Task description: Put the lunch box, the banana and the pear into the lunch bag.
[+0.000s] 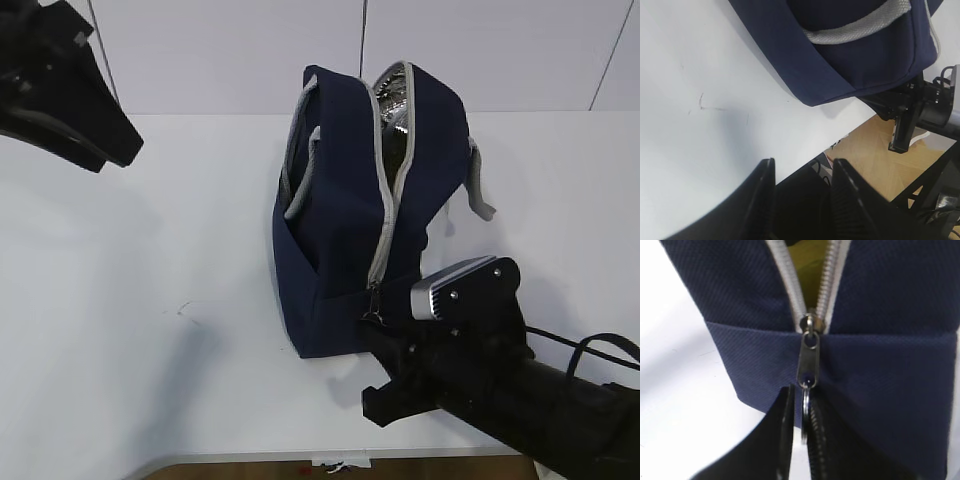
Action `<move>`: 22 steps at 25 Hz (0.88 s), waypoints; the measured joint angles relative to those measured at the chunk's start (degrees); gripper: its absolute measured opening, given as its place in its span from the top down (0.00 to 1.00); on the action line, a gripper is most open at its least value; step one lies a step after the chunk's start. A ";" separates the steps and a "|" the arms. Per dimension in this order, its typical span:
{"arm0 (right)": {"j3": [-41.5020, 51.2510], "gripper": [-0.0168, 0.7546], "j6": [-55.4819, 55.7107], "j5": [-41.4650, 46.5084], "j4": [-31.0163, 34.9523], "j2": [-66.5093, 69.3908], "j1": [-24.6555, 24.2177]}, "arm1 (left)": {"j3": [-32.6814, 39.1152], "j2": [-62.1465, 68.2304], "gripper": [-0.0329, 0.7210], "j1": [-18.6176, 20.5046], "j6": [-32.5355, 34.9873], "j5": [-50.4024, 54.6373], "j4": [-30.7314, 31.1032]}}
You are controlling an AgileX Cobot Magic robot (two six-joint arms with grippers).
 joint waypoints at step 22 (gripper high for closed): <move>0.00 0.99 1.39 16.42 0.00 -14.09 0.00 | 0.00 -0.03 0.57 0.00 -1.06 0.00 0.00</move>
